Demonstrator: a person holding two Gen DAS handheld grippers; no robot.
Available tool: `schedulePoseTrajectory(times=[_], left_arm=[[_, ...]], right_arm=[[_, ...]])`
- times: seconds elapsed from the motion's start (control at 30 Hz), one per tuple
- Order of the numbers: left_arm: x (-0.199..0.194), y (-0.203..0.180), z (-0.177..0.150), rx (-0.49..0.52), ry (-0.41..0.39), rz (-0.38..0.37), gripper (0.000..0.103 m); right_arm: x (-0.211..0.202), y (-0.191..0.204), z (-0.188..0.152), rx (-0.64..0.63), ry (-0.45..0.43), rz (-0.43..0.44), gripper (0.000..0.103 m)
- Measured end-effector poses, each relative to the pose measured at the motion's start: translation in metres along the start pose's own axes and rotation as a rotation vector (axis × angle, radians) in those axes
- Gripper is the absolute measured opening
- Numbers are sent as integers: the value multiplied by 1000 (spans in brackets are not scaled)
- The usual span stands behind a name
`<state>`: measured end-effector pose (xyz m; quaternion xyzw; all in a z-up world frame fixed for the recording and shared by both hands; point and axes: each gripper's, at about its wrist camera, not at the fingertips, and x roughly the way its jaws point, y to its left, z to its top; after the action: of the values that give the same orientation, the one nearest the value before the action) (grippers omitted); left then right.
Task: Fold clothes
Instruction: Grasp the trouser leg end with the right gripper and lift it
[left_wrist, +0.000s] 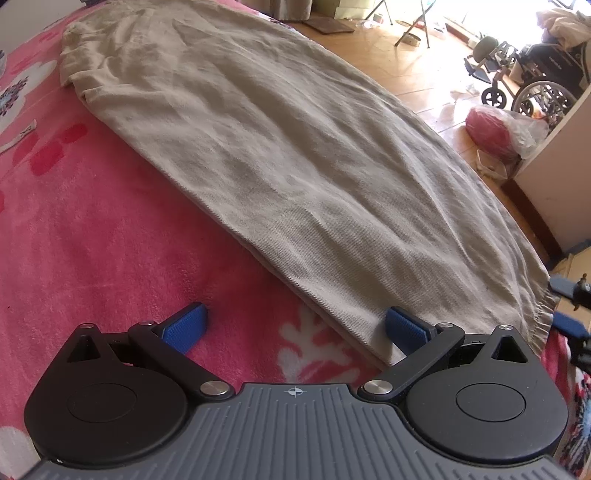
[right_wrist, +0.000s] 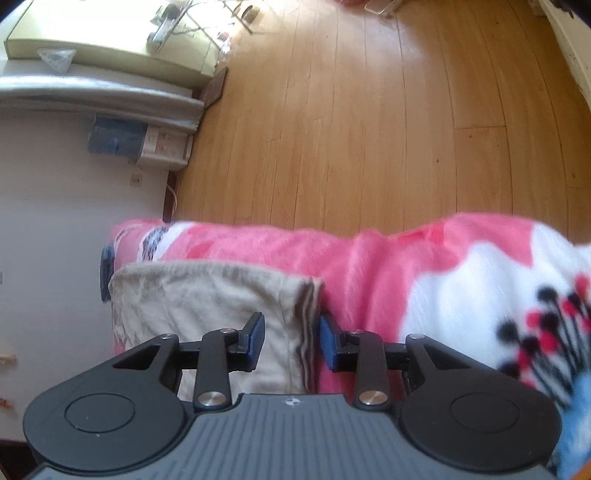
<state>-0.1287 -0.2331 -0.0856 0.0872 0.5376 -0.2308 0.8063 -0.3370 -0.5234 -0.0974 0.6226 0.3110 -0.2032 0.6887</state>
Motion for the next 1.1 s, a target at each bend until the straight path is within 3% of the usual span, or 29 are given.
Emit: schedulePoseTrajectory(times=[0.27, 0.43, 0.57, 0.77, 0.9, 1.1], left_arm=[[-2, 0, -3, -5, -4, 6, 103], [-3, 0, -5, -5, -7, 1, 103], [-3, -2, -9, -6, -13, 4, 103], [-3, -3, -7, 18, -10, 1, 103], [-11, 10, 3, -18, -10, -19, 103], [-29, 53, 26, -126, -104, 25, 103]], right_arm=[[4, -16, -6, 83, 48, 65, 34], [8, -12, -20, 47, 132, 104, 33], [14, -7, -38, 5, 191, 100, 26], [15, -4, -48, -28, 179, 104, 8], [5, 17, -53, -106, 124, 154, 6], [-9, 86, -51, -319, 82, 268, 6]])
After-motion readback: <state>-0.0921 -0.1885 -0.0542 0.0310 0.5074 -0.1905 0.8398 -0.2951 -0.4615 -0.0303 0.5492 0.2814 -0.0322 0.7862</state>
